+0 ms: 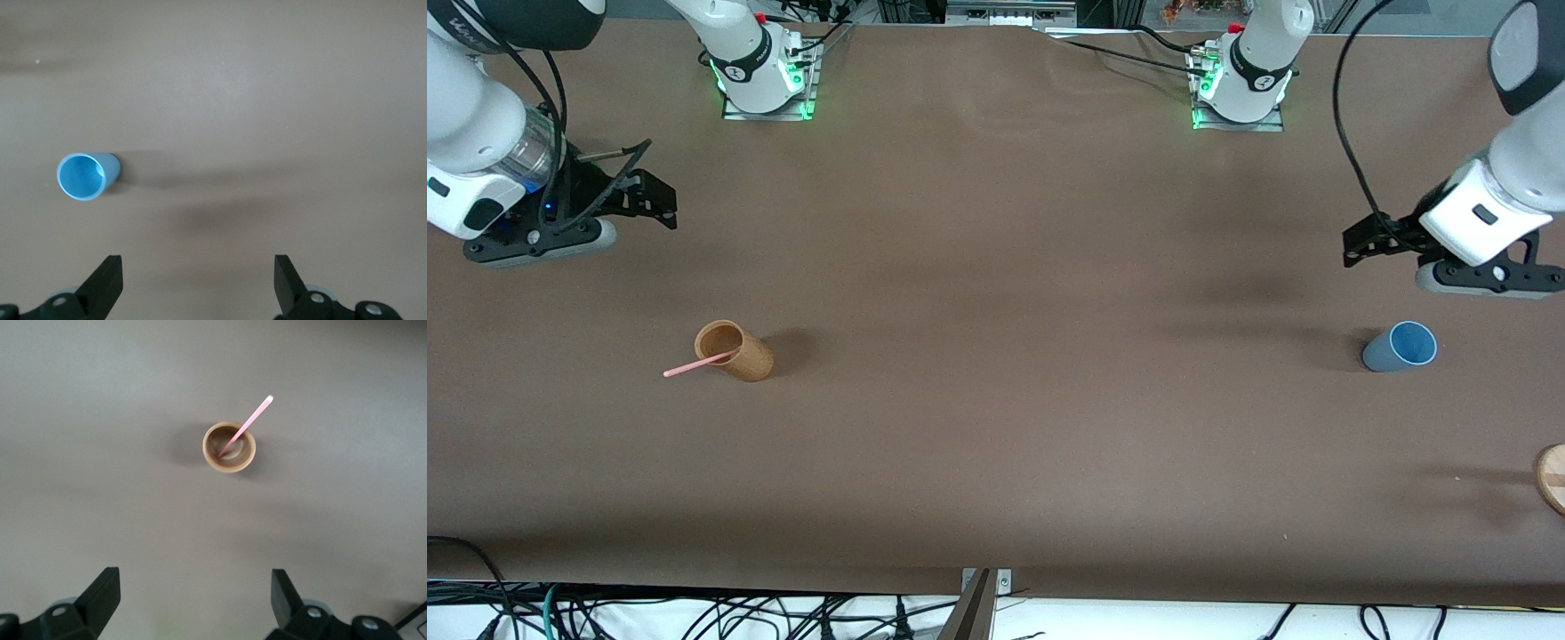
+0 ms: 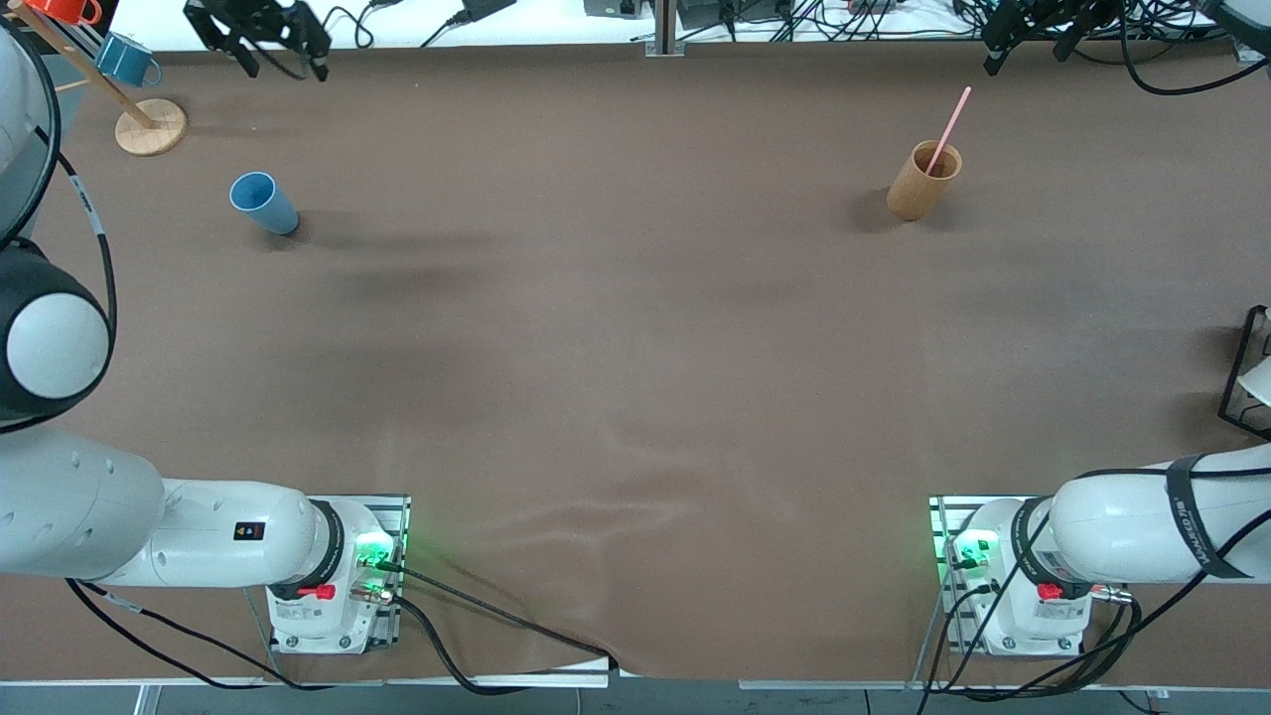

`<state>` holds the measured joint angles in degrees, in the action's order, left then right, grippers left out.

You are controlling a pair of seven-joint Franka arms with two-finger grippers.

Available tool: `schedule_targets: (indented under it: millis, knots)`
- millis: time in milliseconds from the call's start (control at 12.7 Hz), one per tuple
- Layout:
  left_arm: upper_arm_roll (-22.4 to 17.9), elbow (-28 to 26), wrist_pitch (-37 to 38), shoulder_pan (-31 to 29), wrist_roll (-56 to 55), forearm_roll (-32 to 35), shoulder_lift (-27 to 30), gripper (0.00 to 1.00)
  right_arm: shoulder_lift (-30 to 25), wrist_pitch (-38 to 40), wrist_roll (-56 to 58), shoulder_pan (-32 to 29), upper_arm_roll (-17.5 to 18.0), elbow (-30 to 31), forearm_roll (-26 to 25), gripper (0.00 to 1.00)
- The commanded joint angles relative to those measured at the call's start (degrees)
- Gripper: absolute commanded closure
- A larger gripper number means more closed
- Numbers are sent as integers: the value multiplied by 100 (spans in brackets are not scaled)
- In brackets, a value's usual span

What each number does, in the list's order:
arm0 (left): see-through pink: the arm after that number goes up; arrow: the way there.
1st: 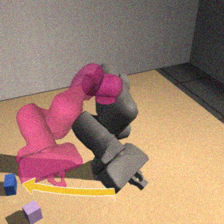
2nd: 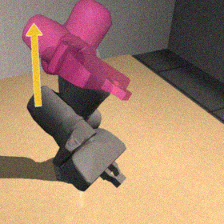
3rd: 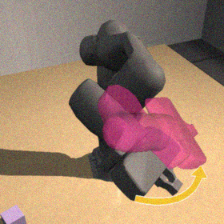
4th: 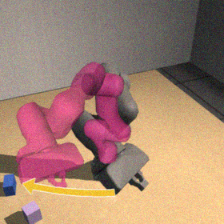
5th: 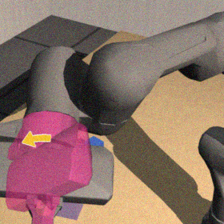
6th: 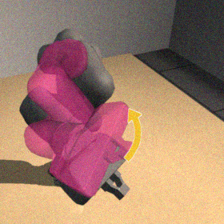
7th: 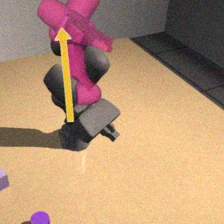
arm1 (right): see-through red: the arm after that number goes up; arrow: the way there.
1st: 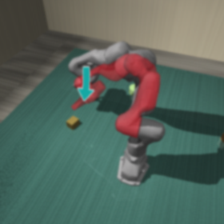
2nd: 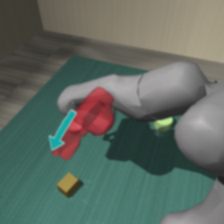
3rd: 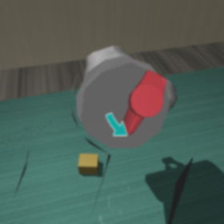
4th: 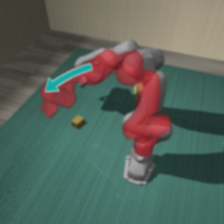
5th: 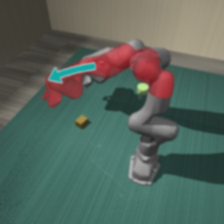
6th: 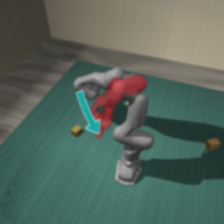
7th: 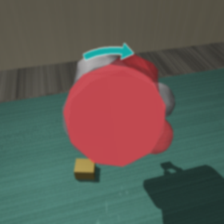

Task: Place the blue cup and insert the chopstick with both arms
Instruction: 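Reach the right gripper to the chopstick while the left gripper reaches the cup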

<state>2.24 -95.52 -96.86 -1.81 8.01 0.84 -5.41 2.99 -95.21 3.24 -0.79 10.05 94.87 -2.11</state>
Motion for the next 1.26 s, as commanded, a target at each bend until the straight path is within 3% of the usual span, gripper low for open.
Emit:
schedule_targets:
  millis: [0, 237, 395, 553, 789, 947, 1105, 1184]
  knots:
    - [-22, 288, 79, -451, 1062, -23, -547, 0, 8, -759, 45, -44, -81, 540, -271, 0]
    - [-40, 622, 10, -1014, 1107, 230, -1092, 0, 639, -1717, 36, -53, -248, 664, -272, 0]
    - [-40, 553, -463, -1189, 1115, 784, -1400, 0, 1000, -2245, 45, -53, -249, 664, -272, 0]
    - [-31, 517, -928, -1514, 1237, 794, -1873, 0, 1326, -2676, 106, -140, -257, 664, -281, 1]
    - [-13, -86, -2088, -1858, 1826, 742, -2122, 0, 1739, -3274, 186, -211, -257, 629, -281, 9]
    - [-13, -475, -2791, -1858, 1827, 742, -2174, 0, 1889, -3469, 177, -229, -257, 638, -281, 18]
    - [-5, -721, -3198, -1902, 1784, 733, -2289, 0, 1934, -3469, 168, -238, -257, 638, -272, 38]
    - [-5, -731, -3304, -1893, 1748, 733, -2385, 10, 1943, -3469, 168, -238, -257, 638, -272, 50]
